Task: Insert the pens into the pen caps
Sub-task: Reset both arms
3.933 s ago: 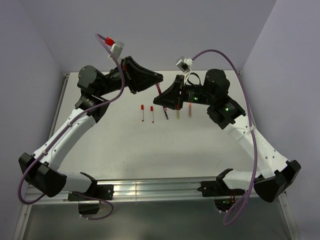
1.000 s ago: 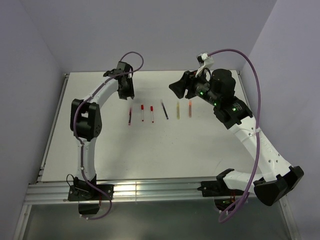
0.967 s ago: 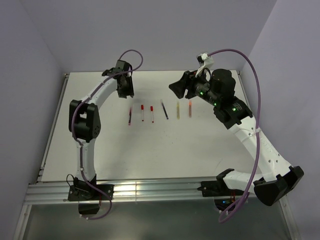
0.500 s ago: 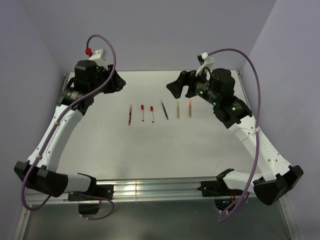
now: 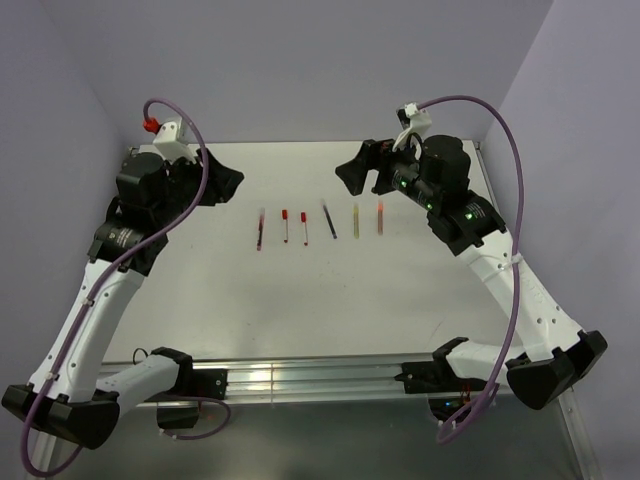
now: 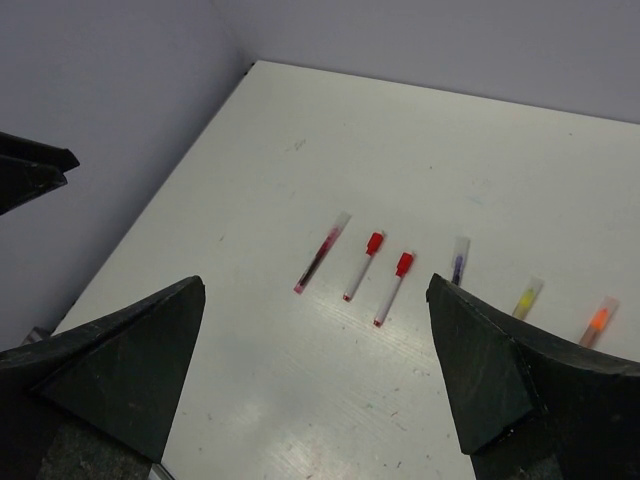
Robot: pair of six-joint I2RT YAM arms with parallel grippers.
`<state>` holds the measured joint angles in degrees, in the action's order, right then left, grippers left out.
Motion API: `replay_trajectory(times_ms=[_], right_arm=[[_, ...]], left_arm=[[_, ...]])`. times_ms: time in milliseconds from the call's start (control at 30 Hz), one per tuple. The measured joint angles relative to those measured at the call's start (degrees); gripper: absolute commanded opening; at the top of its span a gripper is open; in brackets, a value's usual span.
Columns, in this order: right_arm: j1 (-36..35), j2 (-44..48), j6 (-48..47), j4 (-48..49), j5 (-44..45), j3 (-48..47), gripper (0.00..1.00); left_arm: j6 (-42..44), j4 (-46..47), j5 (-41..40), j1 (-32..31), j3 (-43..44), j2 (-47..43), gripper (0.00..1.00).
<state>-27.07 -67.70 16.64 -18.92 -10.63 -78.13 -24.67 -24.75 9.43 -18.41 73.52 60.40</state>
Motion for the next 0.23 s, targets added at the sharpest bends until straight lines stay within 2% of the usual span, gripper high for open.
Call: replay_trajectory(times_ms=[233], right_arm=[[0.0,0.04,-0.22,0.02,0.09,0.0,1.0]], left_arm=[[0.0,0.55,0.83,0.0,-0.24,0.17,0.5]])
